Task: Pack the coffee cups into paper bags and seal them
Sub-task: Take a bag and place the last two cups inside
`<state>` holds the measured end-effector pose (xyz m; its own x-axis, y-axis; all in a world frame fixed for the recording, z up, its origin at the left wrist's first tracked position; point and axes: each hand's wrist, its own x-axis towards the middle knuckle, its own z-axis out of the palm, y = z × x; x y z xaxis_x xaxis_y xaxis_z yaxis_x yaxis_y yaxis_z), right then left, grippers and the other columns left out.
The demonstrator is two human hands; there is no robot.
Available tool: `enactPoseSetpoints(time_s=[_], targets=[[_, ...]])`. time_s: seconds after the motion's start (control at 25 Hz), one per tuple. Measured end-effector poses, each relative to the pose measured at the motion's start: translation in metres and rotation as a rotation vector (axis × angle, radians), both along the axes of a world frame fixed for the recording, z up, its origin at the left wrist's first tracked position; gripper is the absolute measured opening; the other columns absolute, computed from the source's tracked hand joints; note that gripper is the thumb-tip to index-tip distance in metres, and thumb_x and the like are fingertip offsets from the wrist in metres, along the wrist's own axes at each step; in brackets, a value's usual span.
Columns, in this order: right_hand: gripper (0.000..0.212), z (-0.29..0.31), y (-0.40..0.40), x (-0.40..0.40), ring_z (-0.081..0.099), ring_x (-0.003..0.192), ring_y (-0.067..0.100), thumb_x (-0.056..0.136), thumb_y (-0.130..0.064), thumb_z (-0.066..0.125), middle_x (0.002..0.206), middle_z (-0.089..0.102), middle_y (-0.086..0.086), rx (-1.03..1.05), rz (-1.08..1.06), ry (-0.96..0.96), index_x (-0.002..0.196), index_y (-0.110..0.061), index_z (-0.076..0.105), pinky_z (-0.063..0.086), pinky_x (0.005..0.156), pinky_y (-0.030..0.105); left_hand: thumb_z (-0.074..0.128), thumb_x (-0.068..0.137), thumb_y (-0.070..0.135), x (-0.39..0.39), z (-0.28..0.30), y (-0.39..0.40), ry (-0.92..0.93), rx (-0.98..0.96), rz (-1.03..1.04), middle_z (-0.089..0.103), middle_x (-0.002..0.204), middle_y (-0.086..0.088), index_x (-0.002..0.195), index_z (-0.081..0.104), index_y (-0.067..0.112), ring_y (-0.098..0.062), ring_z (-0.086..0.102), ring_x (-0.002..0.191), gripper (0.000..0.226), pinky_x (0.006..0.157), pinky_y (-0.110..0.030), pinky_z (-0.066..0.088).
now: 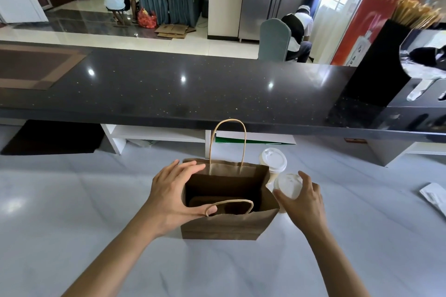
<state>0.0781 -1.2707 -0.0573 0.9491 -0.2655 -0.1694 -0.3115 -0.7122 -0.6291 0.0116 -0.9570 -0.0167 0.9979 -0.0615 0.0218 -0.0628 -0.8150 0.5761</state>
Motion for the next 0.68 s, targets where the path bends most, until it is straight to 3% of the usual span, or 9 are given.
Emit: enactPoseSetpoints(time_s=[0.16, 0.4, 0.52, 0.68], targets=[[0.085, 0.029, -0.008, -0.001, 0.047, 0.129, 0.033, 0.078, -0.052, 0.081, 0.142, 0.045, 0.007, 0.083, -0.056, -0.137, 0.148, -0.033, 0.036, 0.045, 0.104, 0.049, 0.059, 0.064, 0.094, -0.004, -0.004, 0.001, -0.012, -0.037, -0.001, 0.024, 0.159, 0.027, 0.15, 0.03, 0.05, 0.002, 0.004, 0.15, 0.101, 0.123, -0.034, 0.012], [0.076, 0.085, 0.006, -0.006, 0.044, 0.112, 0.015, 0.08, -0.04, 0.083, 0.137, 0.047, 0.004, 0.213, -0.102, -0.522, 0.144, -0.031, 0.044, 0.044, 0.093, 0.038, 0.068, 0.067, 0.084, -0.006, 0.0, -0.001, 0.01, -0.065, 0.014, 0.023, 0.16, 0.024, 0.151, 0.027, 0.05, -0.007, 0.007, 0.152, 0.1, 0.124, -0.039, 0.016], [0.07, 0.104, 0.018, -0.008, 0.046, 0.115, 0.009, 0.082, -0.049, 0.077, 0.134, 0.05, -0.007, 0.267, 0.044, -0.664, 0.142, -0.031, 0.047, 0.05, 0.093, 0.039, 0.074, 0.068, 0.077, -0.01, 0.006, -0.003, 0.042, -0.101, 0.031, 0.019, 0.162, 0.022, 0.152, 0.022, 0.052, -0.008, 0.004, 0.152, 0.102, 0.124, -0.042, 0.018], [0.066, 0.124, 0.036, -0.011, 0.051, 0.119, 0.006, 0.077, -0.057, 0.073, 0.13, 0.052, -0.017, 0.377, 0.323, -0.618, 0.135, -0.039, 0.048, 0.052, 0.084, 0.021, 0.075, 0.068, 0.075, -0.011, 0.009, -0.005, 0.057, -0.103, 0.027, 0.015, 0.164, 0.02, 0.149, 0.017, 0.057, -0.004, 0.002, 0.151, 0.101, 0.124, -0.043, 0.018]])
